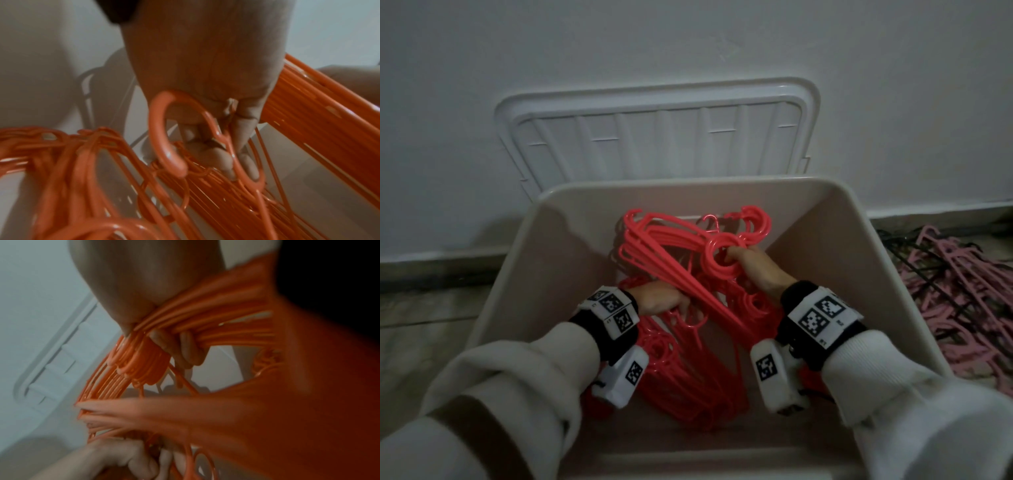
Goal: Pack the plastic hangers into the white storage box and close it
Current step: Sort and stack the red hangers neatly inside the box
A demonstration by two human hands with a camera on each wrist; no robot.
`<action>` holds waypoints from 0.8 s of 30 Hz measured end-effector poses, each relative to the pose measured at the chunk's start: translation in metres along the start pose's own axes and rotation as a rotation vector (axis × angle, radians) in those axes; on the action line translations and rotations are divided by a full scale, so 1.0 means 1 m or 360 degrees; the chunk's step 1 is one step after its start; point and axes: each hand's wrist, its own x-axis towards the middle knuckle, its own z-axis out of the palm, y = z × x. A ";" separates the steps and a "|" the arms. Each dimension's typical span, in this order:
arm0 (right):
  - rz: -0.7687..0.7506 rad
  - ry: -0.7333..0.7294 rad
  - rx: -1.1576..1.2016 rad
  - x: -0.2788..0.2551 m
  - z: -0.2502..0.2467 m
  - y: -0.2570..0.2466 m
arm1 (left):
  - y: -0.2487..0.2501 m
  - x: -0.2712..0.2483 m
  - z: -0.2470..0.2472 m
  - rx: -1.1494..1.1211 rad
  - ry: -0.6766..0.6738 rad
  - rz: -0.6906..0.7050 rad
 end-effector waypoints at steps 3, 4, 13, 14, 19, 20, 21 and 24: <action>0.0052 0.0028 0.0014 0.005 0.001 0.004 | -0.005 0.001 -0.003 0.0016 -0.0039 -0.0009; 0.0063 0.0033 0.0025 0.006 0.002 0.005 | -0.006 0.000 -0.005 0.0040 -0.0076 0.0002; 0.0105 -0.0023 0.0294 0.015 0.005 0.011 | -0.021 -0.008 -0.022 0.0613 -0.0446 -0.0192; 0.0115 -0.0051 0.0314 0.014 0.006 0.012 | -0.022 -0.007 -0.021 0.0629 -0.0451 -0.0177; 0.0117 -0.0097 0.0334 0.015 0.006 0.011 | -0.033 -0.003 -0.021 0.0598 -0.0317 -0.0307; 0.0121 -0.0095 0.0324 0.015 0.005 0.010 | -0.030 -0.004 -0.021 0.0674 -0.0280 -0.0322; 0.0127 -0.0095 0.0308 0.016 0.004 0.009 | -0.029 -0.004 -0.021 0.0765 -0.0228 -0.0333; 0.0131 -0.0117 0.0247 0.017 0.002 0.008 | -0.026 -0.006 -0.022 0.0866 -0.0189 -0.0352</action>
